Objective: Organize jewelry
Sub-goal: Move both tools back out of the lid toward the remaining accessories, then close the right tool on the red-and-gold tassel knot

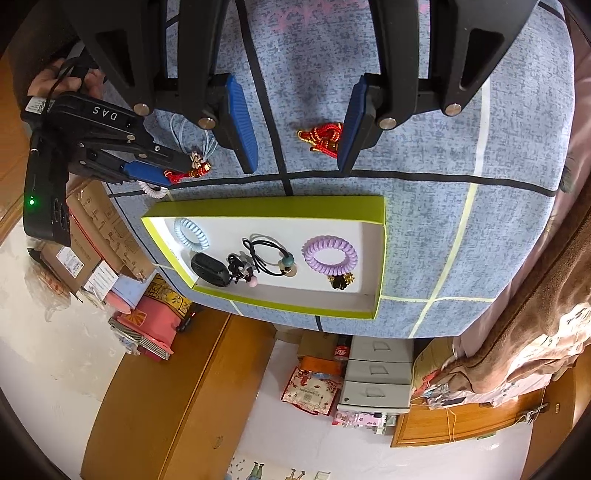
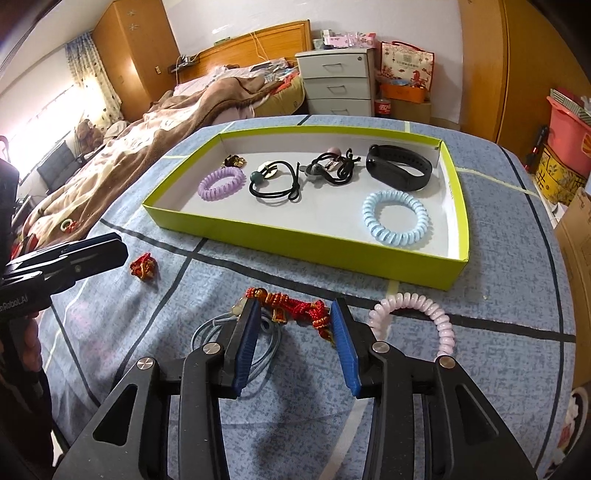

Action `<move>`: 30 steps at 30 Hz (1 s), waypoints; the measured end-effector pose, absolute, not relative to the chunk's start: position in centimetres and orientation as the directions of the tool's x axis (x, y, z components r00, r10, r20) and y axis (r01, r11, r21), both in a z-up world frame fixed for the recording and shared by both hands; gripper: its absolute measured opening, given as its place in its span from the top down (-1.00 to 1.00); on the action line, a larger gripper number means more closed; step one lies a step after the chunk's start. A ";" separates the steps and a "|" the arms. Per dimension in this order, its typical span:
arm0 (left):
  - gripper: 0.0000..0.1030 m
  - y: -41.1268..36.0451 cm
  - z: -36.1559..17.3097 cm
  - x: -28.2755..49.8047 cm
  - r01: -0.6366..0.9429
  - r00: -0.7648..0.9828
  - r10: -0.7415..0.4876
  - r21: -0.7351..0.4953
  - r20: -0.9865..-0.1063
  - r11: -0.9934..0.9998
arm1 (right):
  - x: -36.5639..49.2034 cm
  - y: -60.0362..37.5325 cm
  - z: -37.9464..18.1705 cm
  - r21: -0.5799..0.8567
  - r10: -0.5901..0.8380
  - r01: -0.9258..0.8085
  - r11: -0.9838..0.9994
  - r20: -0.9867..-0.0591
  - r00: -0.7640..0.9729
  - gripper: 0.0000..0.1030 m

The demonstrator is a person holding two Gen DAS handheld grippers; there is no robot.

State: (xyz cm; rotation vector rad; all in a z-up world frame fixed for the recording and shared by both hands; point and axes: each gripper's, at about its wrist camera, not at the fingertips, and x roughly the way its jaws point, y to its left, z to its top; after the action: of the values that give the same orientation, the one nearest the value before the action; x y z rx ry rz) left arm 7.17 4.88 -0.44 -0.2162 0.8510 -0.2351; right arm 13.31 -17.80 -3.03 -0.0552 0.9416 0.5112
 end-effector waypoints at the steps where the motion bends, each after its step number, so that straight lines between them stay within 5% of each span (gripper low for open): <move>1: 0.10 4.8 -0.5 7.2 0.121 0.635 -0.294 -0.284 -0.714 0.951 | 13.3 -17.9 -3.0 0.174 0.395 -0.440 0.881 -0.784 0.480 0.21; 9: 0.10 4.6 -0.9 7.3 0.118 0.626 -0.293 -0.284 -0.722 0.952 | 13.4 -18.2 -3.1 0.176 0.388 -0.426 0.887 -0.785 0.483 0.67; 30: 0.10 -0.2 -2.0 7.6 0.257 0.556 -0.379 -0.281 -0.739 0.925 | 12.8 -21.3 -0.2 0.241 0.404 -0.336 0.910 -0.696 0.593 0.70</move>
State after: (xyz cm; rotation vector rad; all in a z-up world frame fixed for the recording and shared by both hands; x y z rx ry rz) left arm 7.63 -0.25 -1.95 -0.1469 0.9067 -0.3770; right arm 12.78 -21.27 -0.25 0.0874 0.8308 0.4307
